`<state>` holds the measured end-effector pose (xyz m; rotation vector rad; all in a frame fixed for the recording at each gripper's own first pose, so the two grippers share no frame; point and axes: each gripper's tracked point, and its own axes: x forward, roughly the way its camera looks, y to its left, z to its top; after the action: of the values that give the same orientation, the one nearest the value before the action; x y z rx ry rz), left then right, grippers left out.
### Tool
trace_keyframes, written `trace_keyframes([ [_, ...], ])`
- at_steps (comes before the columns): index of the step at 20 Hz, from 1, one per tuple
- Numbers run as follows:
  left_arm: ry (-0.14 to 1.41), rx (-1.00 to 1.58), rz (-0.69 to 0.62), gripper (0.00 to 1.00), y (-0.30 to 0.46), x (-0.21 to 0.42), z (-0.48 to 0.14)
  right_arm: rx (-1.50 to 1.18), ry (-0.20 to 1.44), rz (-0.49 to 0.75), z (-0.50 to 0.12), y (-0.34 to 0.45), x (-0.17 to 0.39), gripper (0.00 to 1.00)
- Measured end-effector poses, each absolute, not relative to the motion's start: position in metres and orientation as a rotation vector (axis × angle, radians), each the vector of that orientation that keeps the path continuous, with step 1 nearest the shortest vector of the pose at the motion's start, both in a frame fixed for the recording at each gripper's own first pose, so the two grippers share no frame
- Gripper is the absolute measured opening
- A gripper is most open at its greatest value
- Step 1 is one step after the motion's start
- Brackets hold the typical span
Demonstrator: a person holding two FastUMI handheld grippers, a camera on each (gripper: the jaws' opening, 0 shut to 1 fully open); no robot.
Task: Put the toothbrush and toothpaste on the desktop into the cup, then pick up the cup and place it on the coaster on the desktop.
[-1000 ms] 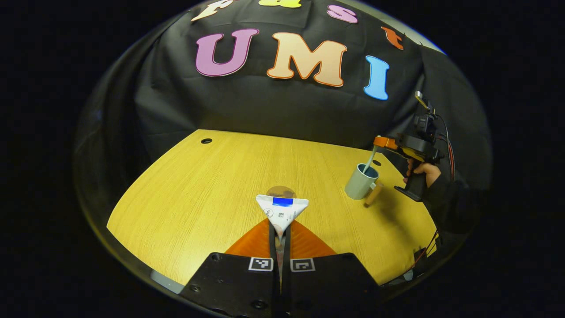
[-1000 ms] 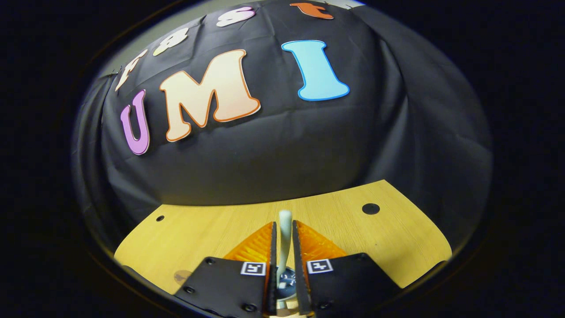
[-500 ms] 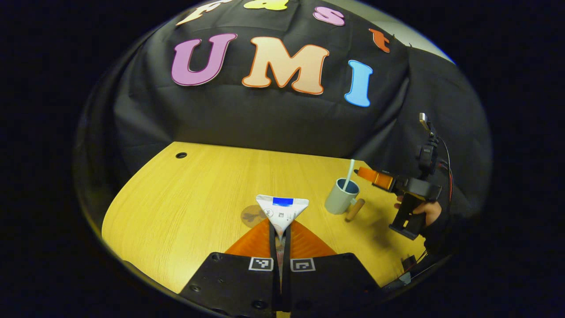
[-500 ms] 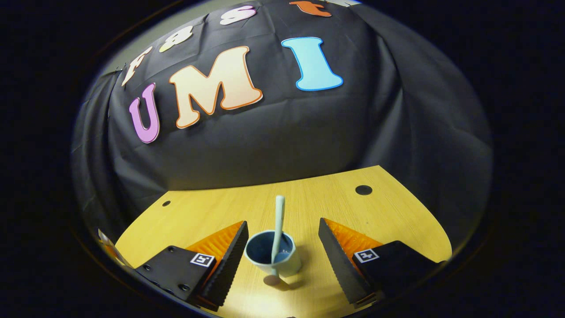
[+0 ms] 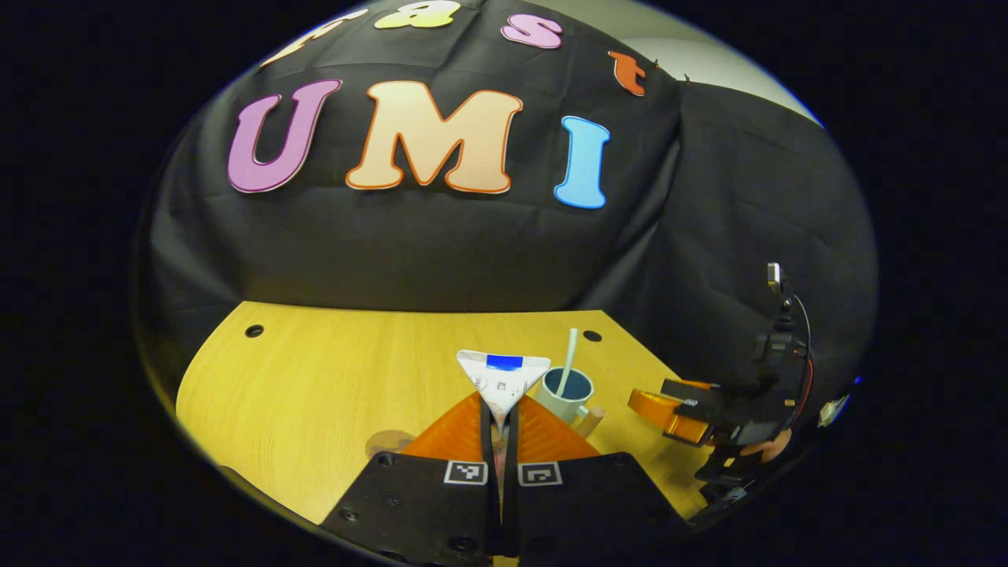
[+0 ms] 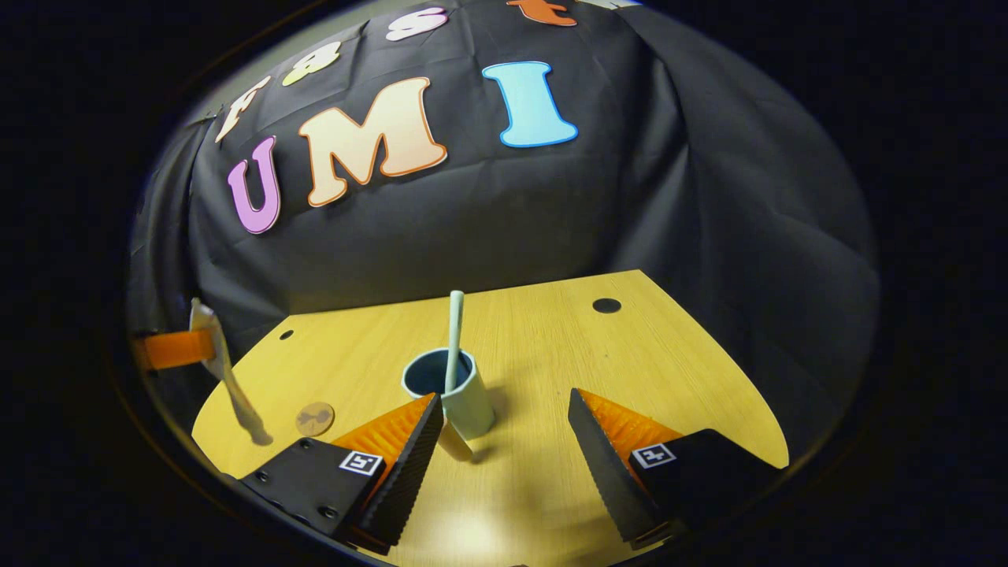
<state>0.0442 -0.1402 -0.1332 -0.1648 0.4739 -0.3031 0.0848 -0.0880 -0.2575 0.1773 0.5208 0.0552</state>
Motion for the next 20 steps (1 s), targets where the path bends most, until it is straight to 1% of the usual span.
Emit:
trace_keyframes([
  [2, 0.453, -0.162, -0.338, 0.0, -0.157, 0.061, -0.13, 0.172, 0.534, 0.054, -0.259, -0.094, 0.074, 0.95],
  [3, 0.443, -0.162, -0.358, 0.0, -0.166, 0.069, -0.128, 0.166, 0.539, 0.053, -0.259, -0.096, 0.07, 0.98],
  [9, 0.398, -0.173, -0.429, 0.0, -0.21, 0.114, -0.124, 0.143, 0.548, 0.055, -0.25, -0.108, 0.052, 0.98],
  [10, 0.391, -0.18, -0.433, 0.0, -0.216, 0.12, -0.124, 0.142, 0.552, 0.052, -0.25, -0.11, 0.049, 0.96],
  [11, 0.389, -0.19, -0.435, 0.0, -0.222, 0.126, -0.126, 0.141, 0.555, 0.05, -0.25, -0.112, 0.047, 0.96],
  [12, 0.388, -0.201, -0.436, 0.0, -0.228, 0.132, -0.126, 0.14, 0.557, 0.046, -0.25, -0.115, 0.045, 0.99],
  [18, 0.376, -0.217, -0.433, 0.0, -0.256, 0.159, -0.137, 0.143, 0.569, 0.024, -0.254, -0.132, 0.032, 0.99],
  [20, 0.4, -0.237, -0.422, 0.0, -0.262, 0.162, -0.149, 0.146, 0.574, 0.015, -0.255, -0.137, 0.029, 0.99],
])
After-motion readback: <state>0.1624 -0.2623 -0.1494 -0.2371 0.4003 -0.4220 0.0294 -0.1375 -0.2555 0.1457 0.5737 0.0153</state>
